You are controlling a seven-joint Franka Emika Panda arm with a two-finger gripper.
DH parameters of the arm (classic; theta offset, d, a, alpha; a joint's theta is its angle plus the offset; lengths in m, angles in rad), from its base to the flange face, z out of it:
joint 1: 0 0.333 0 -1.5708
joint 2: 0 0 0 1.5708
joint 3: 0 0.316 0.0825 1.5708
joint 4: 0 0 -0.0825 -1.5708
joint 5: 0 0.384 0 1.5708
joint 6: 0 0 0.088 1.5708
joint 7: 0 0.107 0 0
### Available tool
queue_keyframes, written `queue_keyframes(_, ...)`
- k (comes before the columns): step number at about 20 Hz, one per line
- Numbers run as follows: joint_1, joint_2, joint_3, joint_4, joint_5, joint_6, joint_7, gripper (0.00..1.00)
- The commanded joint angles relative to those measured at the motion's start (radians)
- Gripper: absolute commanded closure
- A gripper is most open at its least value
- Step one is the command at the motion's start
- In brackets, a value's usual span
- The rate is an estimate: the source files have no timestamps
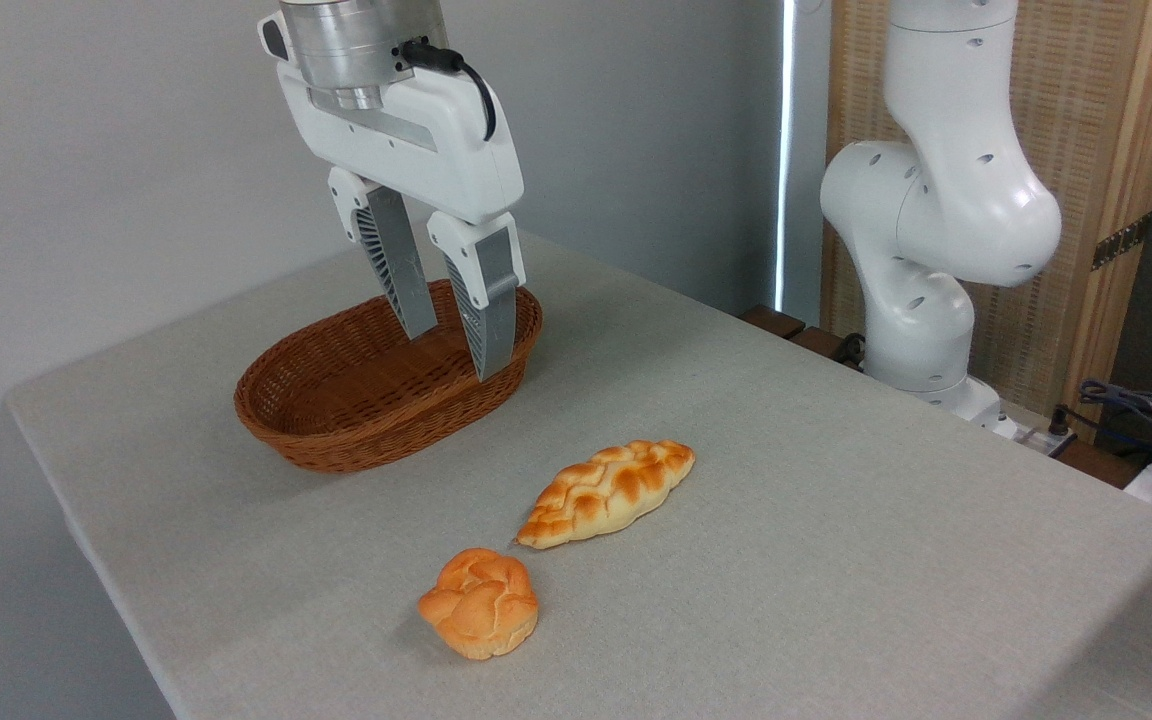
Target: Put bread into the basket
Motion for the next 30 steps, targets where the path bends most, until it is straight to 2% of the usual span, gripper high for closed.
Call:
queue_keyframes(1,0.001,0.002,0.007,0.004,0.008,0.012,0.027,0.00)
queue_keyframes(22,0.004,-0.001,0.013,-0.008,0.008,0.026,0.036,0.00)
queue_keyframes(26,0.003,-0.032,0.013,-0.067,0.008,0.048,0.050,0.00)
queue_keyframes(30,0.003,-0.148,0.016,-0.244,0.007,0.153,0.107,0.00)
